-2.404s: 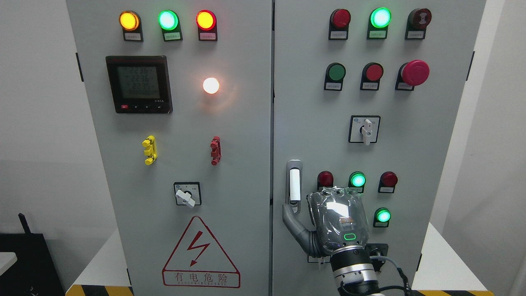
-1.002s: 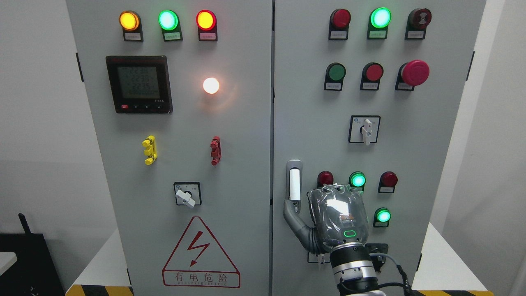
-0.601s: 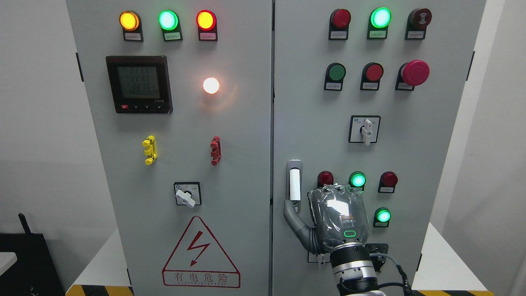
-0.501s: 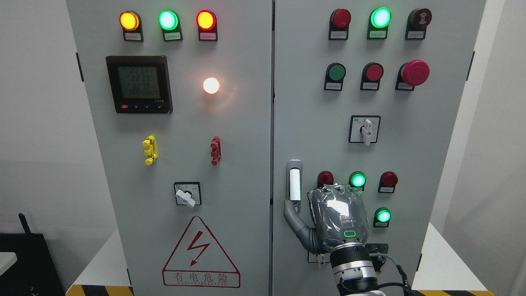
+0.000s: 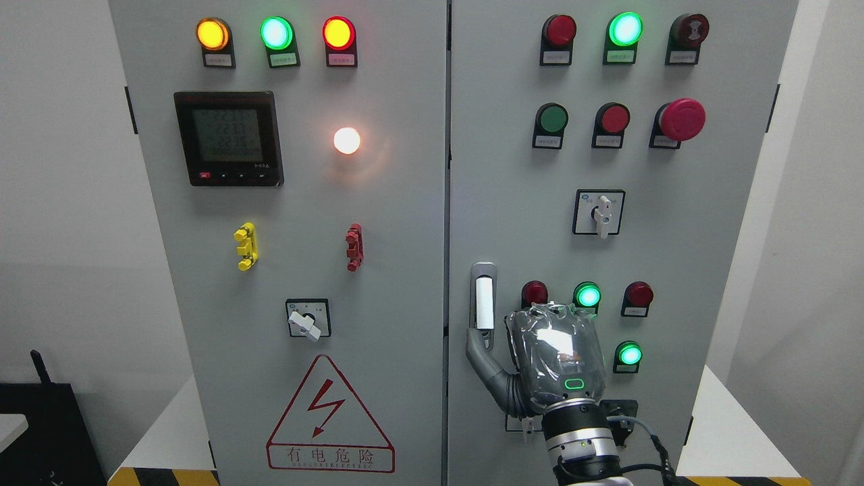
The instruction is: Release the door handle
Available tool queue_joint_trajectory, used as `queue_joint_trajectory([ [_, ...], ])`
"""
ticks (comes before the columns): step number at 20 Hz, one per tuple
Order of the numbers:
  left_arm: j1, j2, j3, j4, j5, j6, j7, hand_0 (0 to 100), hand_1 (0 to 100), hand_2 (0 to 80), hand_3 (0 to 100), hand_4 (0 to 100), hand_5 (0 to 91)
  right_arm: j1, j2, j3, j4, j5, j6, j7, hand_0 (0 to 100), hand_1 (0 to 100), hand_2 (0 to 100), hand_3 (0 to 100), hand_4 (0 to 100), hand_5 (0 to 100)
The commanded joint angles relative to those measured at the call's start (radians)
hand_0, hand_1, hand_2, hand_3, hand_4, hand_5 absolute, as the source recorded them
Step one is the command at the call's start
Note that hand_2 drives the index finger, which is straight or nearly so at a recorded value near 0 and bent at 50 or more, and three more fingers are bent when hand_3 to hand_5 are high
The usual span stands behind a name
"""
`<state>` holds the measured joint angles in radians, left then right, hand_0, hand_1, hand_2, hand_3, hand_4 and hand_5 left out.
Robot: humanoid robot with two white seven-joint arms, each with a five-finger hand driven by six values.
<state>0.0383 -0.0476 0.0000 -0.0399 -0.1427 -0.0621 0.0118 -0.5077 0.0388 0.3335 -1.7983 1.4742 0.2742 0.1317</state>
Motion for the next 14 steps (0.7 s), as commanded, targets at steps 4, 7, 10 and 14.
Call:
queue_joint_trajectory([
  [4, 0.000, 0.000, -0.025, 0.000, 0.000, -0.001, 0.000, 12, 39, 0.0, 0, 0, 0.0, 0.000, 0.000, -0.001, 0.000, 0.000, 0.002, 0.000, 49, 0, 100, 100, 92, 96],
  [7, 0.000, 0.000, -0.025, 0.000, 0.002, 0.001, 0.000, 12, 39, 0.0, 0, 0, 0.0, 0.000, 0.000, -0.001, 0.000, 0.000, 0.002, -0.001, 50, 0, 100, 100, 92, 96],
  [10, 0.000, 0.000, -0.025, 0.000, 0.000, 0.001, 0.000, 12, 39, 0.0, 0, 0, 0.0, 0.000, 0.000, -0.001, 0.000, 0.000, 0.002, -0.001, 51, 0, 100, 100, 92, 96],
  [14, 0.000, 0.000, -0.025, 0.000, 0.000, -0.001, 0.000, 12, 39, 0.0, 0, 0, 0.0, 0.002, 0.000, -0.001, 0.000, 0.000, 0.003, -0.001, 51, 0, 100, 100, 92, 96],
])
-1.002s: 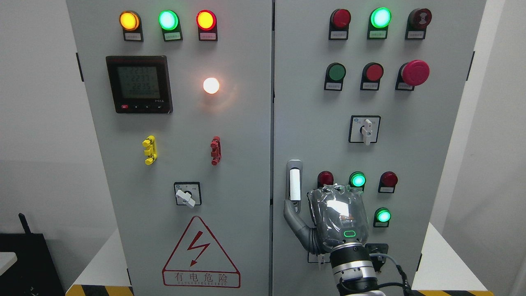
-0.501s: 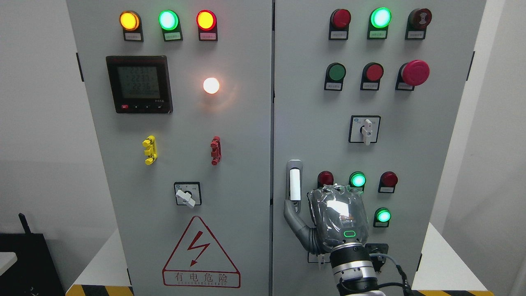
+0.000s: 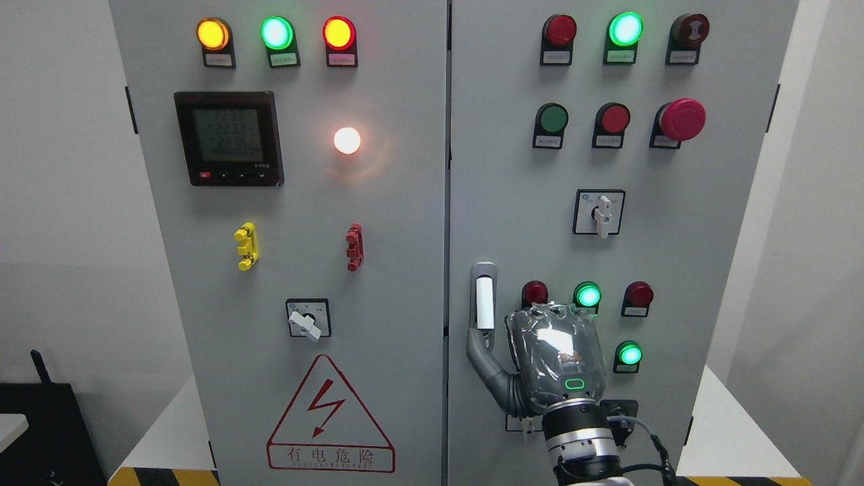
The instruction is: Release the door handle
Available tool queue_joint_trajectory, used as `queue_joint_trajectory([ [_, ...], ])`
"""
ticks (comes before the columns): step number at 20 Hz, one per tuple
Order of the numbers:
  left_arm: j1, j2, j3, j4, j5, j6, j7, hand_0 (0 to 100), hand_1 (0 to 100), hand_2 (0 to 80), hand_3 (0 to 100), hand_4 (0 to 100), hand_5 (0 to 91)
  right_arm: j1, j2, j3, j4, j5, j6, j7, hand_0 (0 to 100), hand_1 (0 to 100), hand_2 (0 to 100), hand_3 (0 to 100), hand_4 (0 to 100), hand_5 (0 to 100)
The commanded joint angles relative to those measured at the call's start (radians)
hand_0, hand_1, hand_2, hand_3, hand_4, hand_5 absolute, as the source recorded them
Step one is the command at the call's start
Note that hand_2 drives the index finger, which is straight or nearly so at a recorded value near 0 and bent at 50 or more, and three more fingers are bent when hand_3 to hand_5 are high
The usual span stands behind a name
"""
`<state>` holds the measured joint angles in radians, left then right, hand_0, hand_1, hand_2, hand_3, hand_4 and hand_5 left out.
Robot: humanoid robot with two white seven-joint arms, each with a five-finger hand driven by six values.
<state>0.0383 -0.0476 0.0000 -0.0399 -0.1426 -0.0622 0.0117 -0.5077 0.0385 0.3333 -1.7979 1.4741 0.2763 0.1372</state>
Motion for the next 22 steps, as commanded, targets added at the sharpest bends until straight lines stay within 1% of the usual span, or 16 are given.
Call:
queue_joint_trajectory([
  [1, 0.000, 0.000, -0.025, 0.000, 0.000, -0.001, 0.001, 12, 39, 0.0, 0, 0, 0.0, 0.001, 0.000, 0.000, 0.000, 0.000, 0.001, -0.007, 51, 0, 100, 100, 92, 96],
  [9, 0.000, 0.000, -0.025, 0.000, 0.001, -0.001, 0.001, 12, 39, 0.0, 0, 0, 0.0, 0.001, 0.000, 0.000, 0.000, 0.000, 0.021, -0.007, 53, 0, 100, 100, 92, 96],
  [22, 0.000, 0.000, -0.025, 0.000, 0.000, -0.001, 0.001, 12, 39, 0.0, 0, 0, 0.0, 0.001, 0.000, 0.000, 0.000, 0.000, 0.023, -0.007, 56, 0, 100, 100, 92, 96],
])
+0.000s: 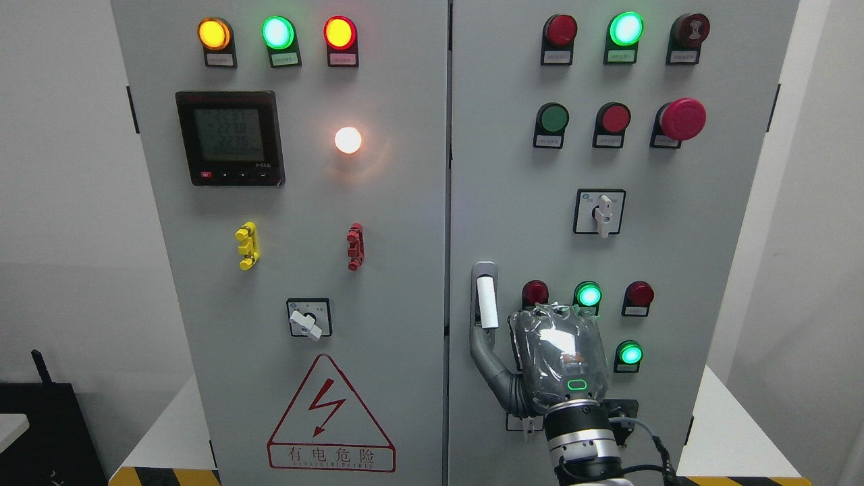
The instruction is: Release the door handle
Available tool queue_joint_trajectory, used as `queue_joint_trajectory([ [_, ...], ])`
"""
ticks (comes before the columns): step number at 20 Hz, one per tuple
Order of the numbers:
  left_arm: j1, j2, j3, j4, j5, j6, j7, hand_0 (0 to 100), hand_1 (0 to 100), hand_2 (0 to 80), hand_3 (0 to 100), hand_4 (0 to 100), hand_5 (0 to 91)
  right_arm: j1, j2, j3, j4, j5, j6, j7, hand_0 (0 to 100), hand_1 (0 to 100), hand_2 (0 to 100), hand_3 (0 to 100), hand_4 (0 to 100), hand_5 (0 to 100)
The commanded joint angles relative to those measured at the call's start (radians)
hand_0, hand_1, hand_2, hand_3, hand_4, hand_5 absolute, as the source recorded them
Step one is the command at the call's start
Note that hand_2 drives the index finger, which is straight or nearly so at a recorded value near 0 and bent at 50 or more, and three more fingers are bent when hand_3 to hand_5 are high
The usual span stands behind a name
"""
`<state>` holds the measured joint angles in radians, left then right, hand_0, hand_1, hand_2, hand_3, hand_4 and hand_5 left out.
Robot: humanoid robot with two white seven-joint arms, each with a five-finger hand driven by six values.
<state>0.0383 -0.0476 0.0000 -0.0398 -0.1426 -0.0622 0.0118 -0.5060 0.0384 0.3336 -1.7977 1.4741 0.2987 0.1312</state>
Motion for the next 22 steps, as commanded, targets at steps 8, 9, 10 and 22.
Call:
queue_joint_trajectory([
  [8, 0.000, 0.000, -0.025, 0.000, 0.000, -0.001, 0.000, 12, 39, 0.0, 0, 0, 0.0, 0.000, 0.000, -0.002, -0.002, 0.000, 0.007, -0.001, 58, 0, 100, 100, 92, 96],
  [9, 0.000, 0.000, -0.025, 0.000, 0.000, 0.001, 0.000, 12, 39, 0.0, 0, 0, 0.0, 0.000, 0.000, -0.002, -0.002, -0.003, 0.016, -0.001, 58, 0, 100, 100, 92, 96],
  [10, 0.000, 0.000, -0.025, 0.000, 0.000, -0.001, 0.000, 12, 39, 0.0, 0, 0, 0.0, 0.000, 0.000, -0.002, -0.002, -0.003, 0.019, -0.001, 58, 0, 100, 100, 92, 96],
  [22, 0.000, 0.000, -0.025, 0.000, 0.000, -0.001, 0.000, 12, 39, 0.0, 0, 0, 0.0, -0.002, 0.000, -0.004, -0.002, -0.003, 0.022, -0.001, 60, 0, 100, 100, 92, 97],
])
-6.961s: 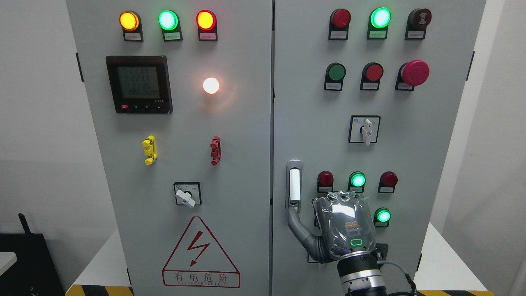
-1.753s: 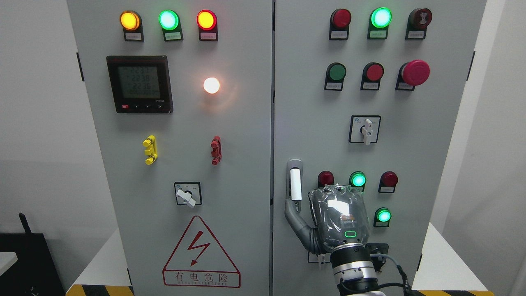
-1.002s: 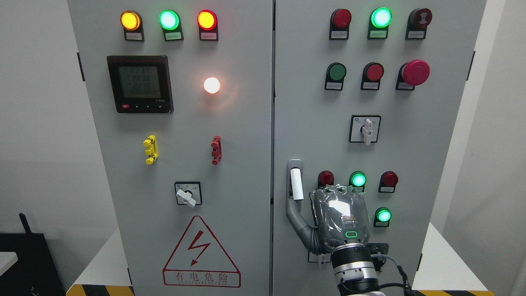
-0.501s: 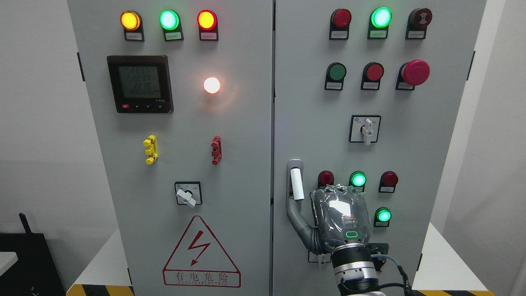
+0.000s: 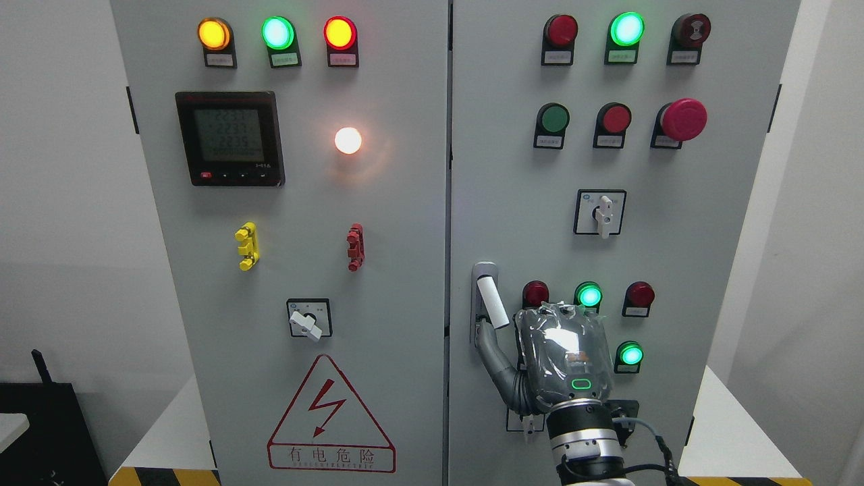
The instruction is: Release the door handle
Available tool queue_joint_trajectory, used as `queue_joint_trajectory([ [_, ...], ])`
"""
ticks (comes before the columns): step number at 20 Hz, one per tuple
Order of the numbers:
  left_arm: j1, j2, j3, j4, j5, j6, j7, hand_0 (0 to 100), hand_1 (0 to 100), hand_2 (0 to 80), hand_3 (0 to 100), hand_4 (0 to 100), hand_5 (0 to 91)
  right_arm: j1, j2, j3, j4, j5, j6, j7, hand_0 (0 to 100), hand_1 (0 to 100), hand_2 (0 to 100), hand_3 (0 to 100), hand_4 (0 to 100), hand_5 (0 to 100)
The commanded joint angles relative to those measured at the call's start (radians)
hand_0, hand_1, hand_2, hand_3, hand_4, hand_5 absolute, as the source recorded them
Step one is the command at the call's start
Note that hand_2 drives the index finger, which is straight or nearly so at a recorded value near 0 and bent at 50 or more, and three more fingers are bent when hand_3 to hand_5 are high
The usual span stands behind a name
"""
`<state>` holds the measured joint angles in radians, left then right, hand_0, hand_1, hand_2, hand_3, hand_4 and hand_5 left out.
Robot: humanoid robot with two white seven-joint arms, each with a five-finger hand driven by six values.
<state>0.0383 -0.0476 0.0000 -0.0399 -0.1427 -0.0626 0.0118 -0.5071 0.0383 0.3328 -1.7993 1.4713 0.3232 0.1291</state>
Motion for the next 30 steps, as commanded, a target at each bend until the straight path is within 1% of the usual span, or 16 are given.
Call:
queue_joint_trajectory([
  [1, 0.000, 0.000, -0.025, 0.000, 0.000, 0.000, 0.000, 12, 39, 0.0, 0, 0, 0.0, -0.001, 0.000, -0.003, 0.000, -0.002, -0.003, 0.001, 60, 0, 100, 100, 92, 97],
  [14, 0.000, 0.000, -0.025, 0.000, 0.000, 0.001, 0.000, 12, 39, 0.0, 0, 0, 0.0, 0.002, -0.002, -0.003, -0.002, 0.000, -0.001, 0.001, 59, 0, 100, 100, 92, 97],
  [30, 0.000, 0.000, -0.025, 0.000, 0.000, 0.000, 0.000, 12, 39, 0.0, 0, 0, 0.0, 0.002, -0.005, -0.005, -0.006, 0.000, -0.001, 0.000, 61, 0, 100, 100, 92, 97],
])
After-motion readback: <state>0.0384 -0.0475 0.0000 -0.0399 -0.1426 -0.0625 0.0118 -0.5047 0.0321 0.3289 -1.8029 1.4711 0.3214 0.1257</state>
